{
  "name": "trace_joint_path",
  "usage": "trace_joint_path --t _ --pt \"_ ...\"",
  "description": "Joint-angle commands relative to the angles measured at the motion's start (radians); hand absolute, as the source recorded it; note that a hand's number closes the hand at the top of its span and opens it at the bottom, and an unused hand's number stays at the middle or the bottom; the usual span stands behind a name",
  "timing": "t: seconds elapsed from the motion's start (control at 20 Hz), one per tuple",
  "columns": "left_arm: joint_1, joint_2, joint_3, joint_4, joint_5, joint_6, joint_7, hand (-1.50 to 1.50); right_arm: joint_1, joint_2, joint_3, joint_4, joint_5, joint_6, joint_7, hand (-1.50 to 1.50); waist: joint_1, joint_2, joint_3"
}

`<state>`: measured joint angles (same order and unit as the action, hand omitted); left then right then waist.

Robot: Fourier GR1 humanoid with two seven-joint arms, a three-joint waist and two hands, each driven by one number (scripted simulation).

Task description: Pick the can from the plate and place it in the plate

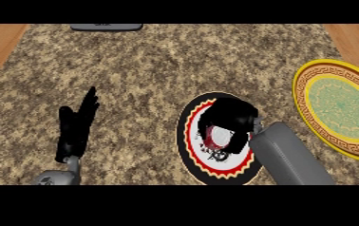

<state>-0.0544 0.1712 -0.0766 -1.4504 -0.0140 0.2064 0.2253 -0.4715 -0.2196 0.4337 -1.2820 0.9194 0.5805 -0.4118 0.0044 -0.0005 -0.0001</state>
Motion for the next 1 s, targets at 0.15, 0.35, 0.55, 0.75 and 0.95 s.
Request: trace_joint_path --t 0.15,0.35,0.55,0.75,0.95 --pt "0.058 -0.014 -0.021 -0.128 -0.021 -0.004 0.066 0.0 -0.005 0.04 -0.055 -0.026 0.052 -0.074 0.007 1.5 0.001 -0.001 0.0" --pt "0.022 -0.022 -0.007 -0.034 -0.031 0.004 0.007 0.0 0.021 0.048 -0.16 0.027 0.071 -0.255 0.073 1.5 -0.005 0.001 0.001" --pt "0.051 -0.023 0.019 -0.034 -0.011 0.01 -0.014 0.0 0.122 -0.067 -0.364 -0.022 0.05 -0.322 0.22 1.5 -0.056 -0.008 0.0" --pt "0.063 -0.023 0.012 -0.053 -0.006 0.001 0.012 0.0 0.165 -0.076 -0.463 -0.184 0.034 -0.366 0.339 1.5 -0.039 -0.01 0.0" --pt "0.025 -0.013 0.037 -0.008 -0.005 -0.007 -0.012 0.0 0.279 -0.039 -0.511 -0.413 -0.031 -0.382 0.378 1.5 -0.042 -0.009 -0.001"
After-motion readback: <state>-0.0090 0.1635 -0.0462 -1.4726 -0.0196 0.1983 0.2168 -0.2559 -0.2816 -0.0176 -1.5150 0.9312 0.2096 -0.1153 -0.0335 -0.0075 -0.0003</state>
